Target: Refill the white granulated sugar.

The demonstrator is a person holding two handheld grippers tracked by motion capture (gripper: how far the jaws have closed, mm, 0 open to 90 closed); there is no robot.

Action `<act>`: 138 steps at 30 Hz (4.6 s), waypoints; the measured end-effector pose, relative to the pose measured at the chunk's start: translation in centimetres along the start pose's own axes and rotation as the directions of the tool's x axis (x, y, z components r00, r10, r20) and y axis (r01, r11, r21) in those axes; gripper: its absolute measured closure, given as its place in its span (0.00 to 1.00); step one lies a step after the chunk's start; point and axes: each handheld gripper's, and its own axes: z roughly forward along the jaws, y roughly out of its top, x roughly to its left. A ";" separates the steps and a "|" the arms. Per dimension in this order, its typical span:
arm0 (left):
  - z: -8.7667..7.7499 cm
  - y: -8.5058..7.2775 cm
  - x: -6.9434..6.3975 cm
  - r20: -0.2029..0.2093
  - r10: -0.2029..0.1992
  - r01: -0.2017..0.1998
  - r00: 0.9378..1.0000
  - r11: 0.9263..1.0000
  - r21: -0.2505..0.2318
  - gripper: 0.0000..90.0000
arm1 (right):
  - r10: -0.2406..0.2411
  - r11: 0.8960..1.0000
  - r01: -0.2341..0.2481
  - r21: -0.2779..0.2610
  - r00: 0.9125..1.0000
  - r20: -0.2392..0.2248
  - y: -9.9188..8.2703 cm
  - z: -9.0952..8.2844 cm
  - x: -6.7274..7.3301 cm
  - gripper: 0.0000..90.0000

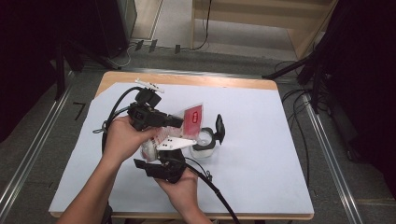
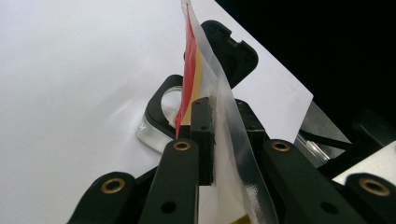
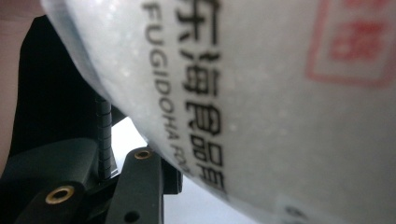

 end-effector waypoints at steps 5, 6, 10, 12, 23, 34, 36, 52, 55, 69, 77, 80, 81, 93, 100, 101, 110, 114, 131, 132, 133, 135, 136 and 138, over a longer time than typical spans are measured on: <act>-0.1 0.0 0.1 -0.011 0.001 -0.001 1.000 1.000 0.001 0.91 | 0.000 1.000 0.000 0.004 1.000 -0.001 0.2 0.2 0.0 0.68; -0.1 0.0 0.1 -0.012 0.005 -0.005 1.000 1.000 0.004 0.91 | 0.002 1.000 -0.002 0.006 1.000 -0.001 0.2 0.2 0.0 0.68; 0.0 0.0 0.1 -0.010 0.005 -0.005 1.000 1.000 0.005 0.91 | 0.007 1.000 -0.007 0.006 1.000 -0.001 0.1 0.2 -0.1 0.68; 0.0 0.1 0.1 -0.005 0.007 -0.007 1.000 1.000 0.007 0.91 | 0.005 1.000 -0.005 0.005 1.000 0.001 0.1 0.2 -0.1 0.68; 0.3 0.0 0.1 0.013 0.013 -0.013 1.000 1.000 0.003 0.91 | -0.006 1.000 0.006 -0.004 1.000 0.013 -0.2 0.2 -0.1 0.69; 0.5 0.0 0.0 0.011 0.015 -0.015 1.000 1.000 0.012 0.90 | -0.002 1.000 0.002 -0.003 1.000 0.016 -0.3 0.1 -0.2 0.69; 0.5 0.0 0.0 0.011 0.016 -0.016 1.000 1.000 0.012 0.90 | -0.003 1.000 0.003 -0.004 1.000 0.017 -0.3 0.1 -0.2 0.69; 0.5 0.0 0.0 0.013 0.016 -0.016 1.000 1.000 0.013 0.90 | -0.006 1.000 0.006 -0.006 1.000 0.020 -0.4 0.2 -0.2 0.69; 0.5 0.0 0.0 0.013 0.016 -0.016 1.000 1.000 0.013 0.90 | -0.005 1.000 0.005 -0.006 1.000 0.020 -0.4 0.2 -0.2 0.69; 0.5 0.0 0.0 0.015 0.015 -0.015 1.000 1.000 0.014 0.90 | -0.008 1.000 0.008 -0.005 1.000 0.025 -0.4 0.2 -0.1 0.69; 0.5 0.0 -0.1 0.016 0.013 -0.013 1.000 1.000 0.014 0.90 | -0.009 1.000 0.009 -0.004 1.000 0.027 -0.5 0.2 -0.1 0.69; 0.5 0.0 -0.1 0.015 0.013 -0.013 1.000 1.000 0.014 0.90 | -0.008 1.000 0.008 -0.003 1.000 0.027 -0.5 0.2 -0.1 0.69; 0.5 0.0 -0.1 0.015 0.013 -0.013 1.000 1.000 0.014 0.90 | -0.008 1.000 0.008 -0.003 1.000 0.027 -0.5 0.2 -0.1 0.69; 0.5 0.0 0.0 0.016 0.012 -0.012 1.000 1.000 0.015 0.90 | -0.007 1.000 0.008 -0.003 1.000 0.027 -0.5 0.2 -0.1 0.69; 0.5 0.0 0.0 0.016 0.011 -0.011 1.000 1.000 0.015 0.90 | -0.007 1.000 0.007 -0.002 1.000 0.026 -0.4 0.2 -0.1 0.69; 0.5 0.0 0.0 0.016 0.011 -0.012 1.000 1.000 0.016 0.90 | -0.007 1.000 0.007 -0.002 1.000 0.026 -0.4 0.2 -0.1 0.69; 0.5 0.0 0.0 0.018 0.011 -0.012 1.000 1.000 0.018 0.89 | -0.008 1.000 0.008 0.000 1.000 0.027 -0.5 0.2 -0.1 0.69; 0.5 0.0 0.0 0.018 0.013 -0.013 1.000 1.000 0.017 0.89 | -0.007 1.000 0.007 0.000 1.000 0.027 -0.5 0.2 -0.1 0.69; 0.5 0.0 -0.1 0.020 0.013 -0.013 1.000 1.000 0.017 0.89 | -0.004 1.000 0.004 -0.004 1.000 0.029 -0.5 0.3 -0.1 0.69; 0.5 0.0 -0.1 0.020 0.013 -0.014 1.000 1.000 0.017 0.89 | -0.004 1.000 0.004 -0.004 1.000 0.029 -0.5 0.3 -0.1 0.69; 0.5 0.0 -0.1 0.020 0.014 -0.015 1.000 1.000 0.017 0.89 | -0.004 1.000 0.004 -0.004 1.000 0.029 -0.5 0.2 -0.1 0.69; 0.6 0.0 -0.1 0.021 0.013 -0.014 1.000 1.000 0.017 0.89 | -0.004 1.000 0.004 -0.005 1.000 0.029 -0.5 0.3 -0.1 0.69; 0.6 0.0 -0.1 0.021 0.013 -0.013 1.000 1.000 0.017 0.89 | -0.004 1.000 0.004 -0.004 1.000 0.029 -0.5 0.2 -0.1 0.69; 0.6 0.0 -0.1 0.021 0.013 -0.013 1.000 1.000 0.017 0.89 | -0.003 1.000 0.004 -0.004 1.000 0.029 -0.5 0.3 -0.1 0.69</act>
